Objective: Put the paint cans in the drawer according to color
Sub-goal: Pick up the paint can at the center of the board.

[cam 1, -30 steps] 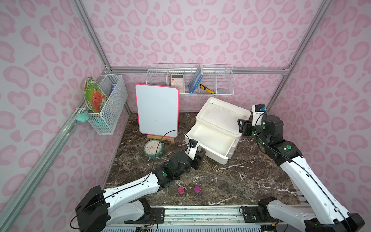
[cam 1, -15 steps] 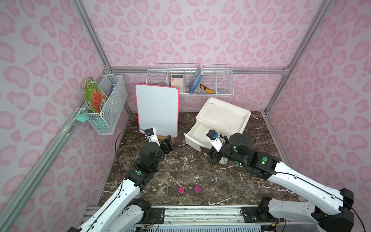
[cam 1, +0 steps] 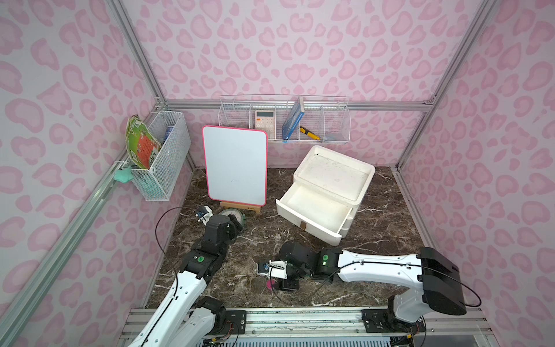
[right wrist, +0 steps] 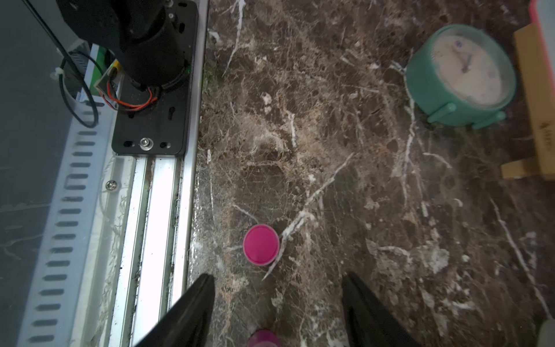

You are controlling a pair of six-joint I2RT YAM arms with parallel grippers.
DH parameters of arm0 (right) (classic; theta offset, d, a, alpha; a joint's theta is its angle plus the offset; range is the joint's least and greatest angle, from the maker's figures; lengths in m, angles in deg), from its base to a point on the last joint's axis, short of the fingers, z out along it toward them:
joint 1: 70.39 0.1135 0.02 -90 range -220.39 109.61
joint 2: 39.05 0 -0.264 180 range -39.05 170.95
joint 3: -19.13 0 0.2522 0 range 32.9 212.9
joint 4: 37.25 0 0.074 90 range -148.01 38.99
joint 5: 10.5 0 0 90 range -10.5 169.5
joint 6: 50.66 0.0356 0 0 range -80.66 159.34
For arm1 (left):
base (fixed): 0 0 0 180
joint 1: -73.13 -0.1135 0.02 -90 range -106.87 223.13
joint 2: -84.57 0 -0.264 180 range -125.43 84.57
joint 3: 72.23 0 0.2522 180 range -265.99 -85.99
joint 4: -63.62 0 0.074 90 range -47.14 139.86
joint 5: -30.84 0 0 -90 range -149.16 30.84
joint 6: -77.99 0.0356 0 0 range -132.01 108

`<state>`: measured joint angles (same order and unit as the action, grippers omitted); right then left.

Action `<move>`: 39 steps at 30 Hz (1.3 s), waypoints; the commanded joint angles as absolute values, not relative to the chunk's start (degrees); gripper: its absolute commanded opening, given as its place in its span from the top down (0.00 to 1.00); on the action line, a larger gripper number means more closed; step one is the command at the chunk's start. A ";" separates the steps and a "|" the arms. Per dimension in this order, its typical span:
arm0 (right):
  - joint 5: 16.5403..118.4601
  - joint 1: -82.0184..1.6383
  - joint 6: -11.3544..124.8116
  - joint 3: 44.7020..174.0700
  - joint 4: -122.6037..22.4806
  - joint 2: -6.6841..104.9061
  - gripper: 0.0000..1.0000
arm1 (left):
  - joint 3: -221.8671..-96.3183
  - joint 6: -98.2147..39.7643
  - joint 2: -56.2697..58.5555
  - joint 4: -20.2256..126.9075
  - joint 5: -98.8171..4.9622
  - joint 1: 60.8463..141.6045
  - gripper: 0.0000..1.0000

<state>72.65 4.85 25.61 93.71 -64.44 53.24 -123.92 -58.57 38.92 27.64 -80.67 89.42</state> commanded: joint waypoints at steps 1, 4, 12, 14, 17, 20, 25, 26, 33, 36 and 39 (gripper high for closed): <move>70.07 5.88 25.63 93.32 -61.69 56.07 0.30 | -123.44 -62.35 39.55 24.30 -83.41 89.39 0.22; 71.50 6.09 26.19 93.78 -60.62 59.43 0.30 | -123.56 -62.30 40.16 22.86 -85.00 89.32 0.22; 75.00 6.15 28.59 95.73 -60.09 64.69 0.32 | -123.12 -62.20 41.76 21.83 -85.26 89.30 0.22; 74.78 5.99 29.03 95.87 -59.89 65.46 0.32 | -122.91 -62.36 42.01 21.85 -85.11 89.30 0.22; 74.45 5.90 29.79 96.46 -60.22 66.95 0.34 | -122.95 -62.45 42.03 21.88 -84.83 89.30 0.22; 74.32 5.76 30.38 96.93 -60.67 67.97 0.38 | -122.97 -62.65 42.03 21.90 -84.41 89.30 0.22; 73.11 5.77 30.72 97.37 -60.92 68.41 0.50 | -123.01 -62.71 42.03 21.99 -84.21 89.30 0.22; 73.00 5.80 30.62 97.41 -61.01 68.48 0.53 | -123.06 -62.64 42.03 21.99 -84.22 89.30 0.22; 72.21 5.74 30.15 97.32 -61.37 67.40 0.66 | -123.08 -62.28 41.51 22.40 -83.61 89.30 0.22; 72.12 5.73 30.34 98.34 -62.51 65.77 0.69 | -123.08 -62.00 41.26 22.59 -83.35 89.30 0.22; 73.61 5.35 31.28 100.43 -64.40 62.43 0.72 | -123.07 -61.19 41.10 23.45 -82.52 89.30 0.22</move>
